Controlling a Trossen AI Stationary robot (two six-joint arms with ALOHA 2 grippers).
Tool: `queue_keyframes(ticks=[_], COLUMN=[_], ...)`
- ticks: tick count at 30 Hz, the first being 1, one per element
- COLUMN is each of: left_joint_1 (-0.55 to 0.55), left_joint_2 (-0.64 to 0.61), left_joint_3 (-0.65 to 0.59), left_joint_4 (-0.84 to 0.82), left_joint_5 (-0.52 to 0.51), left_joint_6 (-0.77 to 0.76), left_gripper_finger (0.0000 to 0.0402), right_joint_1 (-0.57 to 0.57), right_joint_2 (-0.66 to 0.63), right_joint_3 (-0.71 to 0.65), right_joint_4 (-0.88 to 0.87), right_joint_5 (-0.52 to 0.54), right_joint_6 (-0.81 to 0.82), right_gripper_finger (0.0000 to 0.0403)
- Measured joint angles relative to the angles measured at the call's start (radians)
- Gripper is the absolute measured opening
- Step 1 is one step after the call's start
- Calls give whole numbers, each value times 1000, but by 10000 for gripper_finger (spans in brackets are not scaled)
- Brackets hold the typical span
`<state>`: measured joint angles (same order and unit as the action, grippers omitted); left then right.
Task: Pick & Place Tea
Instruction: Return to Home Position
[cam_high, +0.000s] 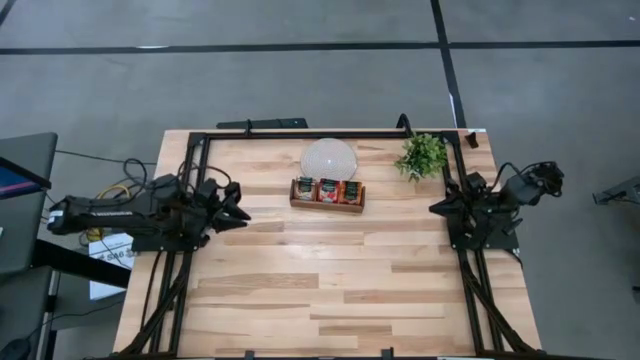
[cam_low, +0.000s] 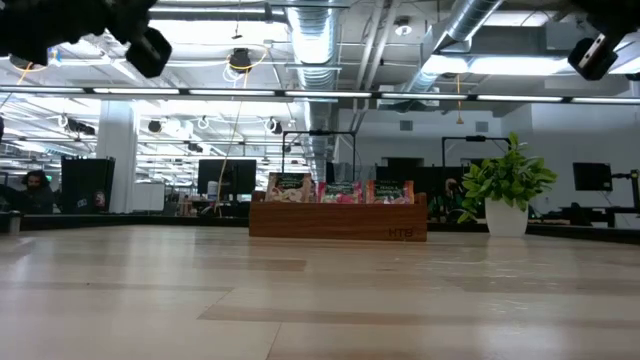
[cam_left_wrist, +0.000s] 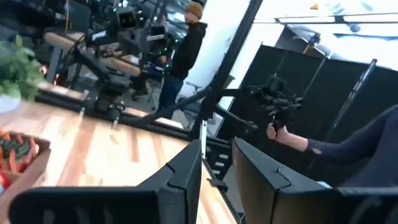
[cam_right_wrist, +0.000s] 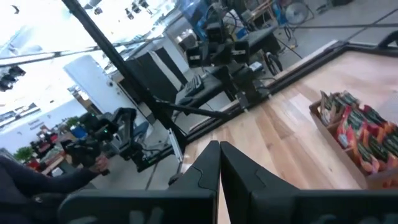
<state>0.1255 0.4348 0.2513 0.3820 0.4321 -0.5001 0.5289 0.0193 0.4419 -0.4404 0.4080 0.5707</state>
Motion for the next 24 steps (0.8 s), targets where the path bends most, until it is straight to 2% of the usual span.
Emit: queue_keyframes(ticks=[5,12,14,20,24], left_joint_1=[-21,-21,-21,-21,-21], left_joint_2=[-139,-436,-432,-367,-376], left_joint_3=[1,18,16,6,10], left_joint_4=[-172,-452,-508,-525,-526], left_joint_5=[-54,-134,-176,-197,-254], left_joint_6=[47,133,137,237,286], left_gripper_finger=[83,83,83,83,83], right_joint_1=[0,0,0,1,1], right_joint_2=[0,0,0,0,0], right_joint_3=[0,0,0,-33,-64], right_joint_4=[16,29,45,188,192], right_joint_5=[-25,-40,-41,-71,-92], right_joint_6=[-3,-17,-57,-275,-288], right_gripper_finger=[4,4,4,4,4])
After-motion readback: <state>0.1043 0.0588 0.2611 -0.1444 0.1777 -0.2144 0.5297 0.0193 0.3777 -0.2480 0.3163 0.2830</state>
